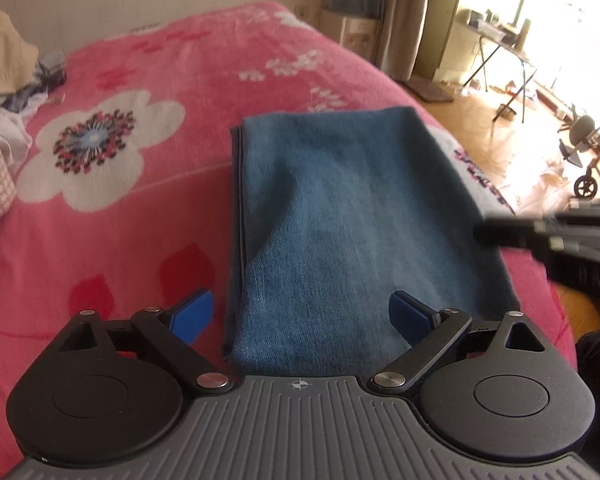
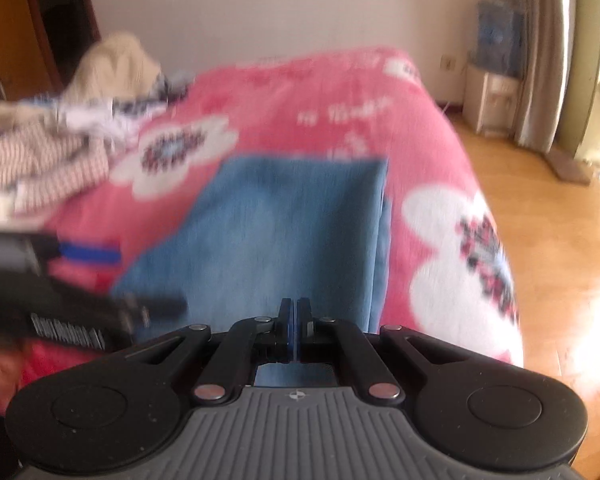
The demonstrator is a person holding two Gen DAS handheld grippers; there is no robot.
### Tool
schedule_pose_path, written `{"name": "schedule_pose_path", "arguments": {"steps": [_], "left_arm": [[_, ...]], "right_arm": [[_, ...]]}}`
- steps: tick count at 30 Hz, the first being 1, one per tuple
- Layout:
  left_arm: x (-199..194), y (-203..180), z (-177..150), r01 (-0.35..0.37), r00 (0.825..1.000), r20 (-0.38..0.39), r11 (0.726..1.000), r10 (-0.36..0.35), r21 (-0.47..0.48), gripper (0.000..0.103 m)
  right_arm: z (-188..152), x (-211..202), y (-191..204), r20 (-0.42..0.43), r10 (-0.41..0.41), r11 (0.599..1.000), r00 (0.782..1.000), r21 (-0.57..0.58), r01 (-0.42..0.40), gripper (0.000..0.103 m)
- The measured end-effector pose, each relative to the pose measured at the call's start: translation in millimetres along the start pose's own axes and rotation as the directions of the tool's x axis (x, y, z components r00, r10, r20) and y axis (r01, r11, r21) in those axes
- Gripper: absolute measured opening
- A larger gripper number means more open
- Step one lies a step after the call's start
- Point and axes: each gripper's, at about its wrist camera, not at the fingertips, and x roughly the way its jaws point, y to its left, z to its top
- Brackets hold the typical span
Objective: Fold clothes
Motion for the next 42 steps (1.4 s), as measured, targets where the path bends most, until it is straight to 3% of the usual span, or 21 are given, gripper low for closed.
{"name": "schedule_pose_path", "arguments": {"steps": [3,6,10,18,22,25,36,42], "left_arm": [[6.1,-2.2,0.3,-0.018,0.999,-0.042,1.000,0.018,0.017,0.095],[11.5,-4.4,0.3,-0.031,0.996,-0.079,0.999,0.033,0.030,0.095],[14.8,-7.8,-0.8,-0.041,0.994,-0.099,0.998,0.046,0.047,0.095],[16.3,-15.0,-0.7,-0.061,0.992,-0.104,0.995,0.069,0.081,0.096],[18.3,-15.9,0.4,-0.065,0.991,-0.108,0.994,0.075,0.089,0.096],[19.4,-16.6,0.7,-0.069,0.991,-0.110,0.993,0.080,0.096,0.096],[19.2,-18.5,0.6,-0.080,0.990,-0.106,0.991,0.091,0.106,0.097],[17.4,-15.9,-4.8,-0.097,0.993,-0.057,0.989,0.104,0.112,0.103]], "right_arm": [[3.2,20.0,-1.4,-0.008,-0.016,1.000,1.000,-0.010,0.016,0.000],[-15.1,53.5,-8.0,-0.069,-0.034,0.999,0.997,-0.028,0.032,0.000],[-7.2,47.3,-12.3,-0.080,-0.018,1.000,0.997,-0.011,0.017,0.000],[33.9,44.0,-20.5,0.033,-0.021,0.999,0.999,0.029,0.020,0.000],[20.8,79.7,-26.5,-0.045,-0.056,0.998,0.997,-0.013,0.055,0.000],[13.1,82.5,-27.6,-0.012,-0.048,0.998,0.999,-0.034,0.048,0.000],[15.2,82.6,-29.0,-0.019,-0.039,0.999,0.999,-0.013,0.038,0.000],[13.1,81.2,-30.9,-0.011,-0.030,0.999,0.999,-0.009,0.030,0.000]]}}
